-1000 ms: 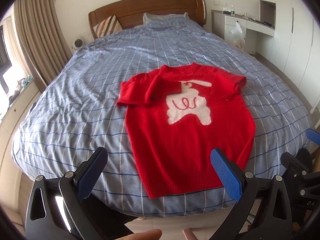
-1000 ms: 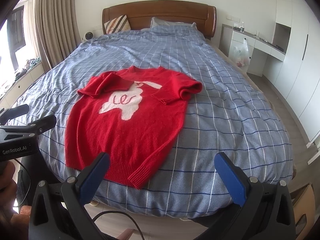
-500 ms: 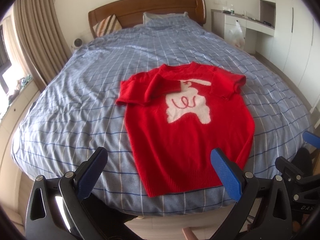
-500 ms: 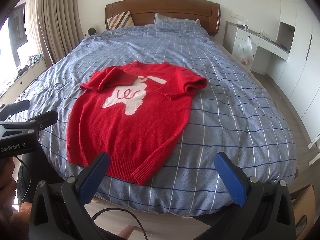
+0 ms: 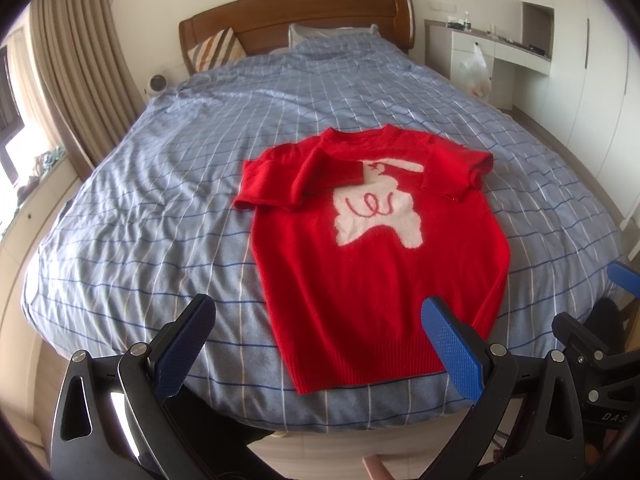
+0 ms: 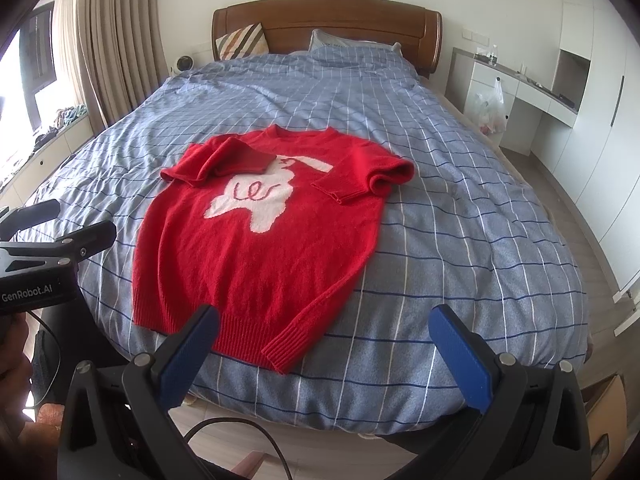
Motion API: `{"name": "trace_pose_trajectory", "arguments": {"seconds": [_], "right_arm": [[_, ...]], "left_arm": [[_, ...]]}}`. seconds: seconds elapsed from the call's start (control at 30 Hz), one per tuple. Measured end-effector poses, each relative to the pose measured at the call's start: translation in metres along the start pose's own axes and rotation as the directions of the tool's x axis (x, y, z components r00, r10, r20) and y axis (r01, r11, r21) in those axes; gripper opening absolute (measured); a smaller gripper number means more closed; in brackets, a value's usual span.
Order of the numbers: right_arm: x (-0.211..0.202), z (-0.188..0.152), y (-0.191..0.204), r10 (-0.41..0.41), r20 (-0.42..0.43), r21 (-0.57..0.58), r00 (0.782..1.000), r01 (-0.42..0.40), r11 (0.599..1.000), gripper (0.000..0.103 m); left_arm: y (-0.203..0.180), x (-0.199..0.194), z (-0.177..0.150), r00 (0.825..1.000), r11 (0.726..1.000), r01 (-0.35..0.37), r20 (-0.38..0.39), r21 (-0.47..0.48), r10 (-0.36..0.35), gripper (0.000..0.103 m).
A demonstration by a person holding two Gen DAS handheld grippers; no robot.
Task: Fold small clothes
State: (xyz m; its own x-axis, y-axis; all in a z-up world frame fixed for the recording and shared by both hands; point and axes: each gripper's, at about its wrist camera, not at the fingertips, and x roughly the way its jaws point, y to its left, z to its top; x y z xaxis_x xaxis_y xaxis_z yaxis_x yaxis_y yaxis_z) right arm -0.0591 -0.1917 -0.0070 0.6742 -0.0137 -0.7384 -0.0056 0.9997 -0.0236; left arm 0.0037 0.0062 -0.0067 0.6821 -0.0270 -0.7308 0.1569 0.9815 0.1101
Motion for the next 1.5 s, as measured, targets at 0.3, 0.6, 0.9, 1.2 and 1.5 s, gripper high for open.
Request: {"name": "trace_pose_trajectory", "arguments": {"seconds": [0.3, 0.6, 0.9, 1.2, 1.5], "right_arm": [[0.000, 0.001, 0.001, -0.010, -0.006, -0.008, 1.000, 0.010, 1.000, 0.103], [0.004, 0.000, -0.002, 0.009, -0.034, 0.007, 0.999, -0.009, 1.000, 0.103], [0.003, 0.000, -0.002, 0.040, -0.028, 0.003, 0.999, -0.040, 0.999, 0.103], [0.004, -0.001, 0.004, 0.050, -0.034, -0.020, 0.998, -0.051, 0.998, 0.103], [0.003, 0.008, -0.010, 0.025, -0.003, 0.005, 1.000, -0.025, 1.000, 0.103]], "left_arm": [[0.002, 0.001, 0.000, 1.000, 1.000, -0.002, -0.005, -0.002, 0.002, 0.103], [0.002, 0.002, -0.002, 1.000, 1.000, -0.013, -0.010, -0.010, 0.013, 0.103], [0.004, 0.003, -0.002, 1.000, 1.000, -0.015, -0.017, -0.016, 0.014, 0.103], [0.006, 0.004, -0.002, 1.000, 0.999, -0.022, -0.021, -0.029, 0.021, 0.103], [0.008, 0.007, -0.003, 0.999, 0.999, -0.026, -0.022, -0.042, 0.026, 0.103]]}}
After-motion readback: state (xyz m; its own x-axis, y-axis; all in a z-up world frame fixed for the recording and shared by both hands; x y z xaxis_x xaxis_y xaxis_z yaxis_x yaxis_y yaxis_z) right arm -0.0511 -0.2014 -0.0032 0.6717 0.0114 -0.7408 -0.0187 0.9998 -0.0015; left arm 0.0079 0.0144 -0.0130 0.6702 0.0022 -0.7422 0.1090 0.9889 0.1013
